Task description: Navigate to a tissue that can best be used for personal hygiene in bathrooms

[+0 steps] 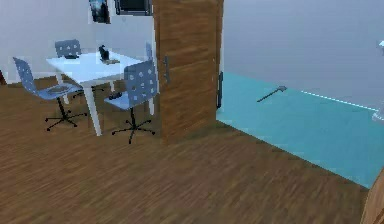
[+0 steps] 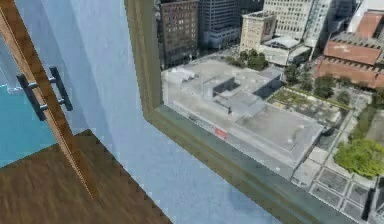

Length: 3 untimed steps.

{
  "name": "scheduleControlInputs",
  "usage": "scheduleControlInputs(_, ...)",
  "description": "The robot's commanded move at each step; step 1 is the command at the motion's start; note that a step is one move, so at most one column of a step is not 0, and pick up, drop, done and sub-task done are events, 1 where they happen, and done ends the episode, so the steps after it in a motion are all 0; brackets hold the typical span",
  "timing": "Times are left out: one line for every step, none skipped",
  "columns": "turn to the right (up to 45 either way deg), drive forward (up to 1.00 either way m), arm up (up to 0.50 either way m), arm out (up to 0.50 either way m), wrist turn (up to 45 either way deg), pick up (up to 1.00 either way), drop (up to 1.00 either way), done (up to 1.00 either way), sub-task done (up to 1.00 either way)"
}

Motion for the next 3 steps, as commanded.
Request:
scheduleControlInputs(18.0, 0.00, 0.00, 0.00, 0.0, 0.00, 0.00, 0.00, 0.00)
scheduleControlInputs(0.0, 1.00, 0.00, 0.00, 0.0, 0.00, 0.00, 0.00, 0.00)
scheduleControlInputs(0.0, 1.00, 0.00, 0.00, 0.0, 0.00, 0.00, 0.00, 0.00)
